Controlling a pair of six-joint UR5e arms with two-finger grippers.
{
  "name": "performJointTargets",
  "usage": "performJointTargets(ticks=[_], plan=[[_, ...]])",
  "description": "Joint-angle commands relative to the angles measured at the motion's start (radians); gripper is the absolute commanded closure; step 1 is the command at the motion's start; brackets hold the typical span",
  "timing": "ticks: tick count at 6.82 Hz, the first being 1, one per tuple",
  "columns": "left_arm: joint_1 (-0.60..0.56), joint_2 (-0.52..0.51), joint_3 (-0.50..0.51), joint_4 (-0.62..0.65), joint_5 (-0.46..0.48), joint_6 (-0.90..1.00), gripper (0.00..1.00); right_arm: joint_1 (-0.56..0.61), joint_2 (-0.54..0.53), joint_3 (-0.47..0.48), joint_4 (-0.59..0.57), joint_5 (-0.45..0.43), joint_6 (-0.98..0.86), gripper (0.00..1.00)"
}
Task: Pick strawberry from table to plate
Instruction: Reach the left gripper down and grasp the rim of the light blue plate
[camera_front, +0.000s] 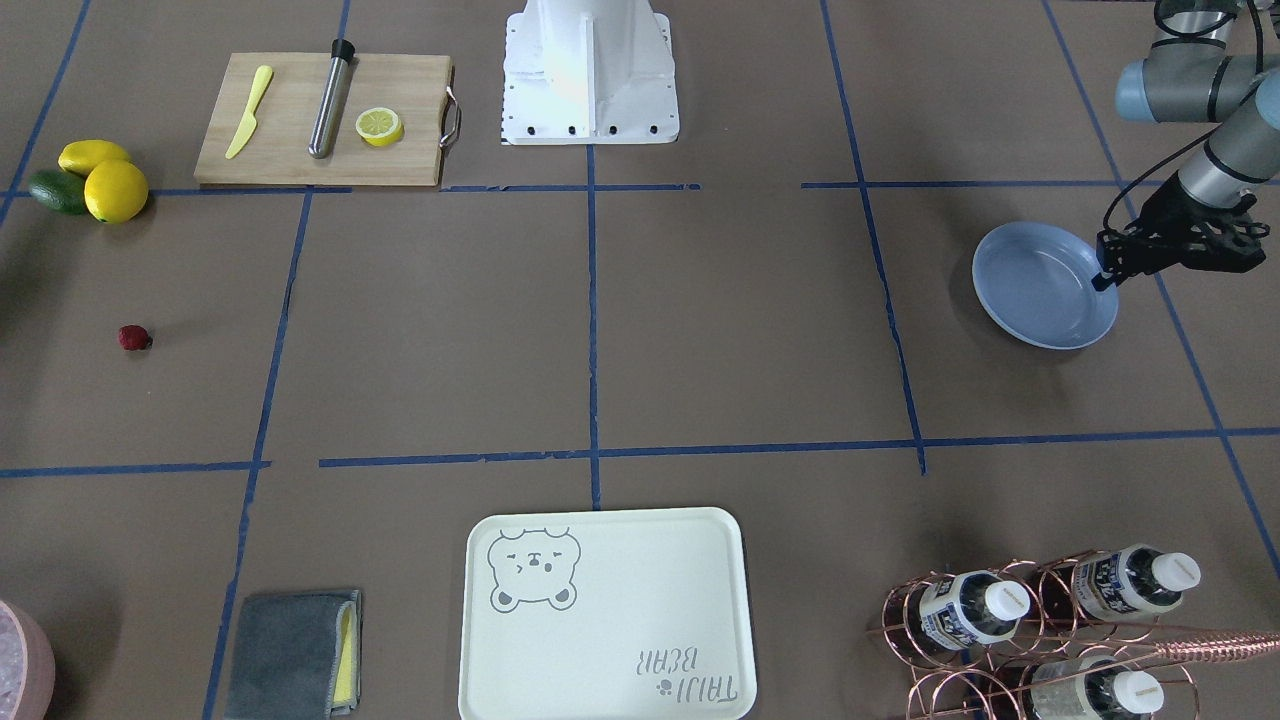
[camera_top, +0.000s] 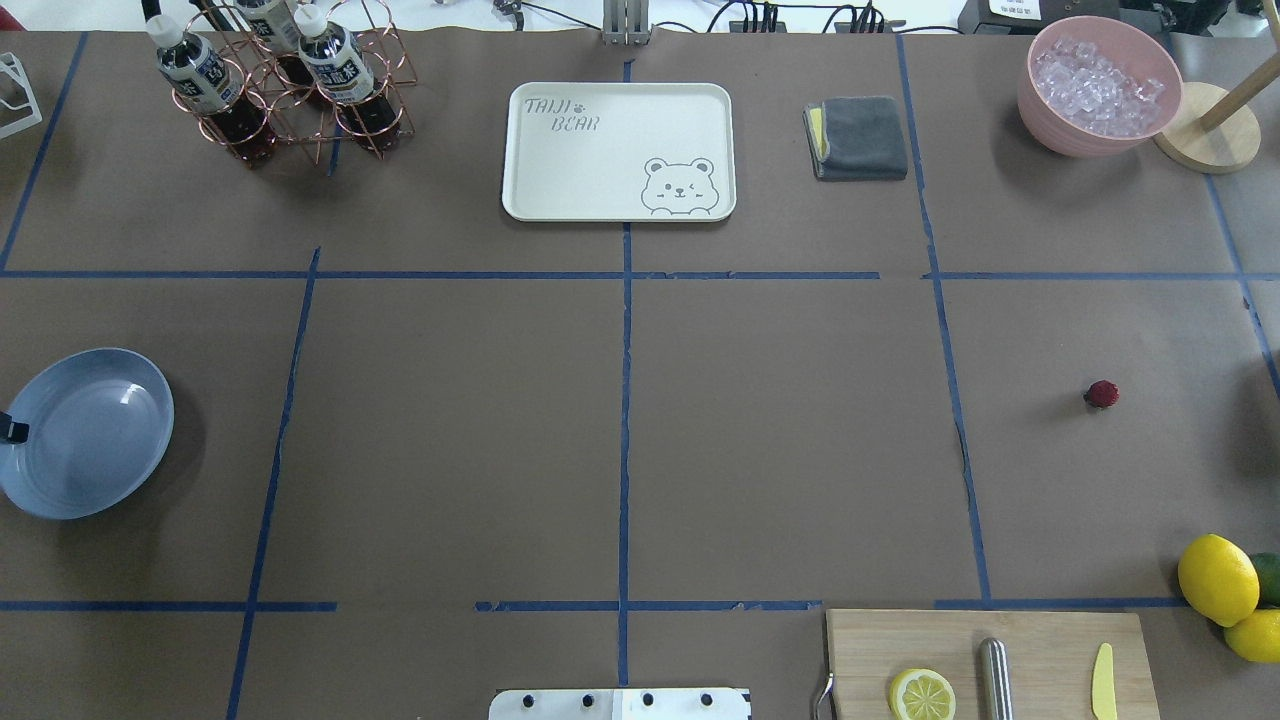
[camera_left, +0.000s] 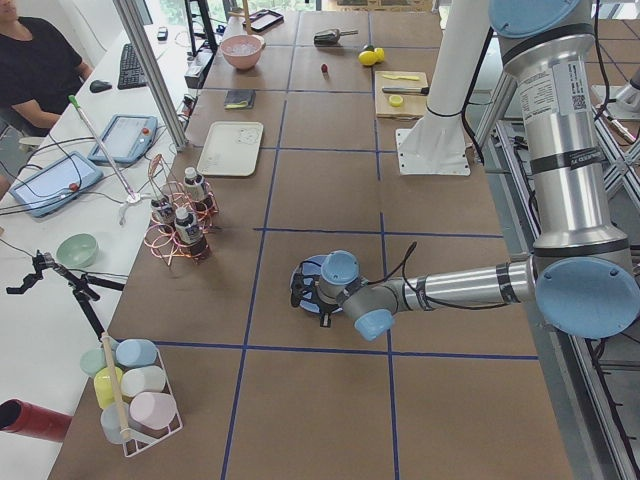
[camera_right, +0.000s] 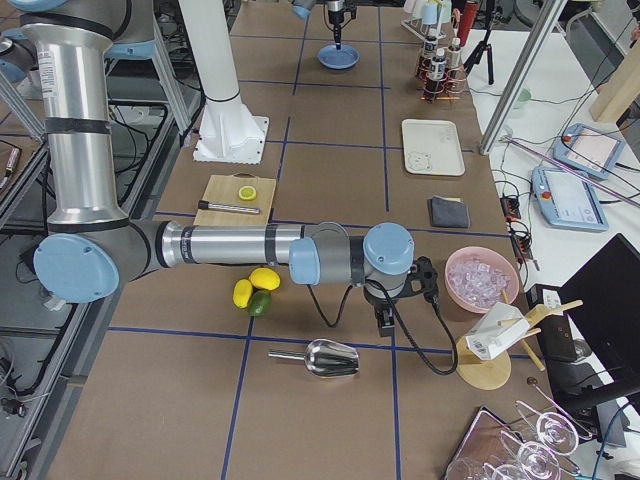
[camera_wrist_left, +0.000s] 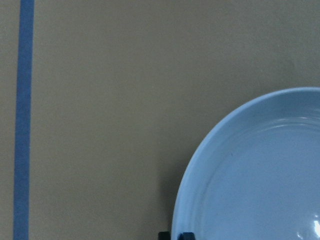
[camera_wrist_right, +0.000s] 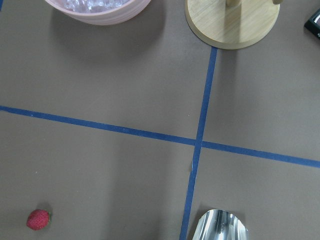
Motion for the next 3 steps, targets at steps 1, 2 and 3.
performJointTargets(ticks=[1, 2, 3], plan=[[-0.012, 0.019, -0.137, 0.073, -0.082, -0.002, 1.00, -0.001, 0.041, 0.005, -0.009, -0.012, 0.007, 0.00], [-0.063, -0.004, -0.208, 0.184, -0.112, -0.002, 1.00, -0.005, 0.041, -0.003, -0.001, -0.008, 0.022, 0.00], [-0.072, -0.108, -0.275, 0.351, -0.112, -0.006, 1.00, -0.013, 0.033, -0.003, -0.003, -0.005, 0.030, 0.00]])
